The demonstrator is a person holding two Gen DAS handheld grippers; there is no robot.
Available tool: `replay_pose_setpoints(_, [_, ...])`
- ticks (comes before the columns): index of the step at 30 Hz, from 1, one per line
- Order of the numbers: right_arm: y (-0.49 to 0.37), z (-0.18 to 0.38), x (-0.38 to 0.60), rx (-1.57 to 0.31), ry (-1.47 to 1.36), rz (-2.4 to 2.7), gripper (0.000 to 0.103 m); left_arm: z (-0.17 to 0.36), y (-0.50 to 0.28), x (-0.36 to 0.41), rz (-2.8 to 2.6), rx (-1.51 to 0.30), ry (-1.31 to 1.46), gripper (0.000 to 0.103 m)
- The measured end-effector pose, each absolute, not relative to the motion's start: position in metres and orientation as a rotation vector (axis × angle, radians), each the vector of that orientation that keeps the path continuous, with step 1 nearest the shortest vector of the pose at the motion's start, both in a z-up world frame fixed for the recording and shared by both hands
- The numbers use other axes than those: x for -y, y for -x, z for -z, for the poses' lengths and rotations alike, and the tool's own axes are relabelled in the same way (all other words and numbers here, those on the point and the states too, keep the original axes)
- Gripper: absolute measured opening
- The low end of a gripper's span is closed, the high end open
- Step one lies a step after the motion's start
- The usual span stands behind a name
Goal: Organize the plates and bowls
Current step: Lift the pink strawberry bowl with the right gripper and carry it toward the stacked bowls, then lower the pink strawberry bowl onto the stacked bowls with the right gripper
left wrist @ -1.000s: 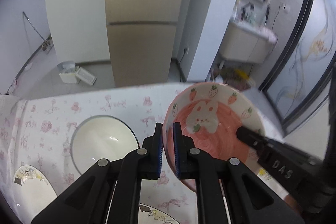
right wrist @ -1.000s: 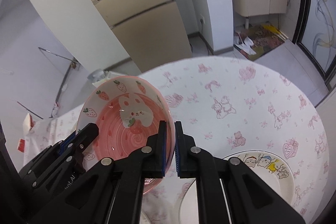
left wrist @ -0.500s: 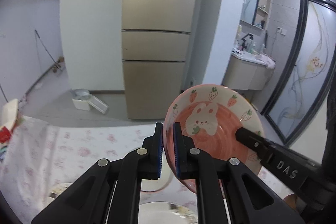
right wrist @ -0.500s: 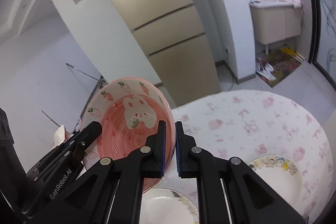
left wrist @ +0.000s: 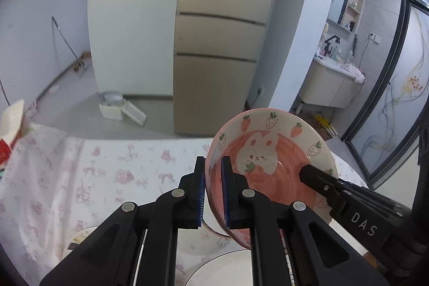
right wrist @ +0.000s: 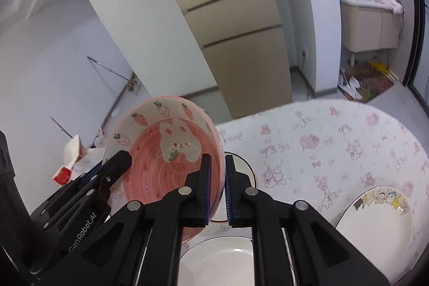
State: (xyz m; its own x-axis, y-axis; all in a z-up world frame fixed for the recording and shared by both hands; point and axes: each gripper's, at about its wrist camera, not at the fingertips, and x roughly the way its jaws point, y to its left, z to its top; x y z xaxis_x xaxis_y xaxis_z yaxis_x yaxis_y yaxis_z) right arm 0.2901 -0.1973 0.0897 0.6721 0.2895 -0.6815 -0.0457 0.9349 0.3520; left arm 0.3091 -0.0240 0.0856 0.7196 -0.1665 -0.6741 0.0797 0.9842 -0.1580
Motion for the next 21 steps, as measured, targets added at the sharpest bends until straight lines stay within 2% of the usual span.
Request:
replay_pose_setpoints(9, [-0.315, -0.048, 0.191, -0.901, -0.352, -0.205, 0.009, -0.044, -0.33, 0.018, 0.118, -0.847, 0.117, 0.01])
replay_pose_setpoints(21, [-0.331, -0.027, 0.174, -0.878, -0.229, -0.161, 0.009, 0.001, -0.354, 0.016, 0.107, -0.931, 0.097, 0.01])
